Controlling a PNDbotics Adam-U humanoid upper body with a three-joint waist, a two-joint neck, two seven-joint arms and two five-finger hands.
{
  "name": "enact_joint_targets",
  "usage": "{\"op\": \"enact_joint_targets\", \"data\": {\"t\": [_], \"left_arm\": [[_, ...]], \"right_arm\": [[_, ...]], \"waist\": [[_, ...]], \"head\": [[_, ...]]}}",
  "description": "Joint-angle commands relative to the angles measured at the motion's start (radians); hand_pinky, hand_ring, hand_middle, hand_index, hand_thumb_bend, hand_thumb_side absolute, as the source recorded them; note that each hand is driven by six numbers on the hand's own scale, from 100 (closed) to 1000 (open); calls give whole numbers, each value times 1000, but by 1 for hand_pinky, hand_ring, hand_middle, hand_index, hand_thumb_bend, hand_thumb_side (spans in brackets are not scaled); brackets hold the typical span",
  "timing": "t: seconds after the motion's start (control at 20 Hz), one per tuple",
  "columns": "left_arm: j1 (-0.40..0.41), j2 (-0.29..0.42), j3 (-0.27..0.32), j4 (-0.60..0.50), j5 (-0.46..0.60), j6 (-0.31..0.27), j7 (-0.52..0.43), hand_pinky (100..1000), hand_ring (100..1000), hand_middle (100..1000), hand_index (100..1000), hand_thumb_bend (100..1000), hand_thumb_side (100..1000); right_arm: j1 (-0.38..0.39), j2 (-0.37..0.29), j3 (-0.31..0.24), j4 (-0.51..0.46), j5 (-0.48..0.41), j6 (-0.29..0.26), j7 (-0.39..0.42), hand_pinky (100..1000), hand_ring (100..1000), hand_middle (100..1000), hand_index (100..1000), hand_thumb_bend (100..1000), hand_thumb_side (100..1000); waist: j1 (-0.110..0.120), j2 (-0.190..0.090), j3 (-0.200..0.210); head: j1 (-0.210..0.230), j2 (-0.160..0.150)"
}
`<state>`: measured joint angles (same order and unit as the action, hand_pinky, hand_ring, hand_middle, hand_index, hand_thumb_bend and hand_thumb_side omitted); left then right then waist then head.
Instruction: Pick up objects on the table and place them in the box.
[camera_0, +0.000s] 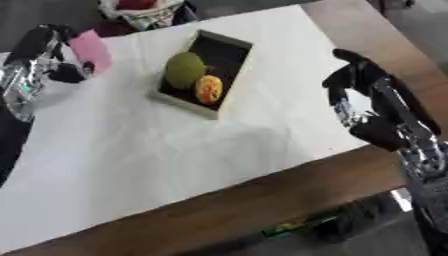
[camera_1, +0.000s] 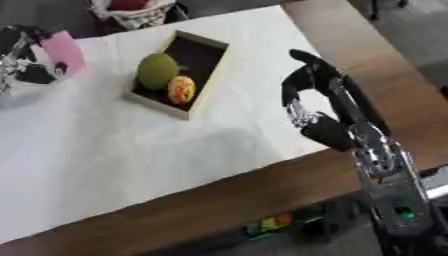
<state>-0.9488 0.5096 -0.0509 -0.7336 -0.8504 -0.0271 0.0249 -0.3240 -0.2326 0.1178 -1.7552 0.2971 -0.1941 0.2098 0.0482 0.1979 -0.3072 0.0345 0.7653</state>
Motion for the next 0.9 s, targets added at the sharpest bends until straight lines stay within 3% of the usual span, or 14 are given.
{"op": "enact_joint_targets", "data": {"t": [0.05,0.4,0.9], "left_arm": [[-43,36,-13,-69,35,-10,-8,578,470,480,660,131,103],[-94,-27,-45,-114,66,-29,-25,579,486,498,680,107,106],[-123,-147,-58,-74,-15,-57,-12,593,519,538,712,100,132]], "right_arm": [[-12,-11,-3,-9,-2,-4,1,718,699,605,947,100,584],[-19,-7,6,-9,-7,-6,9,718,699,605,946,100,586],[-43,2,23,-11,-18,-12,28,718,698,604,946,100,584]], "waist": [[-1,-18,-2],[1,-13,-28],[8,10,-86]], "head": [[-1,5],[13,5],[40,5]]}}
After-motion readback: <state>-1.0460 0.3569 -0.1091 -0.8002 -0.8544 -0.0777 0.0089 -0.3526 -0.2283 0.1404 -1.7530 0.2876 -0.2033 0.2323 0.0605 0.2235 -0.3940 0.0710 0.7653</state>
